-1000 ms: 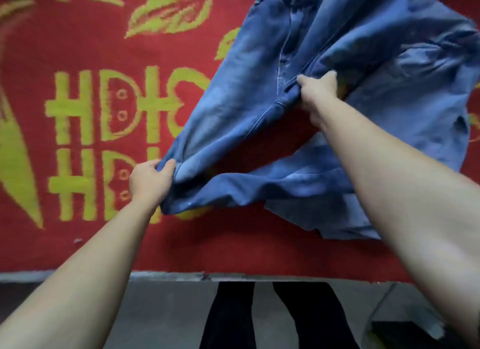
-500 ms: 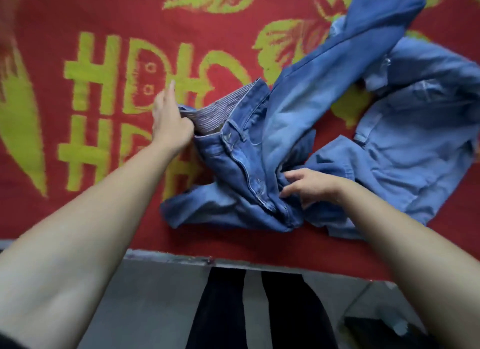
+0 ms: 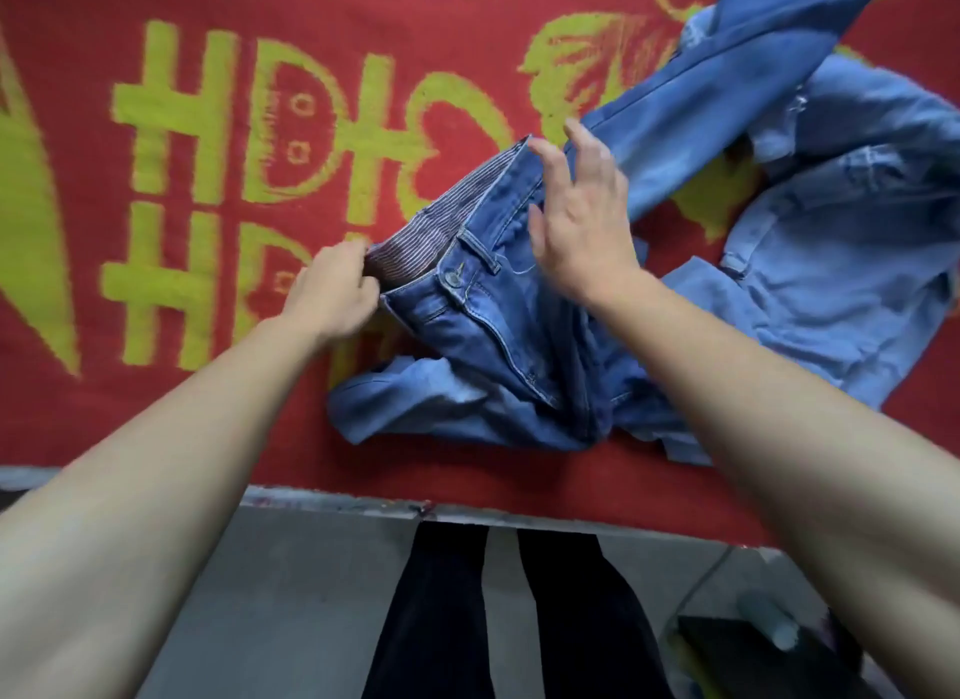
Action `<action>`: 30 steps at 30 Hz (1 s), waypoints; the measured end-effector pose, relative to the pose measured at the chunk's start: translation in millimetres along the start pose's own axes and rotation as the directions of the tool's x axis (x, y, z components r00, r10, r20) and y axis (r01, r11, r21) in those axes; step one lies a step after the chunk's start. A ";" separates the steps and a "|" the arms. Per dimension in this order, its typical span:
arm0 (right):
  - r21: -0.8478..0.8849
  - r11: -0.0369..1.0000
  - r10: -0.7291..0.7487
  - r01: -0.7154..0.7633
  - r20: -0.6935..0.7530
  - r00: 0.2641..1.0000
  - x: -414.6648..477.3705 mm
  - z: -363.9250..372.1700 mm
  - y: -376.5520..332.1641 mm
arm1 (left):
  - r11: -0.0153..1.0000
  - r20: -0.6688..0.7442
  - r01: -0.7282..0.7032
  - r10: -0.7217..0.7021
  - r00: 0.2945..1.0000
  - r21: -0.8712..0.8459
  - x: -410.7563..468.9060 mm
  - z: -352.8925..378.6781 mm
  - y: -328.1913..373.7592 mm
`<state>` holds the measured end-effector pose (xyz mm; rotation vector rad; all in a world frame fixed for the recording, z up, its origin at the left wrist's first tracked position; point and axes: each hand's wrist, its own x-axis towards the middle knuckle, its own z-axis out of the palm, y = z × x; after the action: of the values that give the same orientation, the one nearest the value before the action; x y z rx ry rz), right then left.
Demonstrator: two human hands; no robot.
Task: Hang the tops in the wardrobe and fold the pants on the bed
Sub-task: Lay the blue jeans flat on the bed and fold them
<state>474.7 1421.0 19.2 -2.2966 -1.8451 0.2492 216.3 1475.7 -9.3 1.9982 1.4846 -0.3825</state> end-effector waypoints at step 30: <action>-0.587 0.717 -0.620 0.376 -0.290 0.729 13.9 -464.4 -37.5 | 0.817 -0.738 0.037 0.499 0.454 0.575 -283.4 -338.8 146.5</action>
<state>555.8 1424.5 478.2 -1.7026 -2.3317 -0.8911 217.7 1445.7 455.1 3.0957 1.6923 0.5736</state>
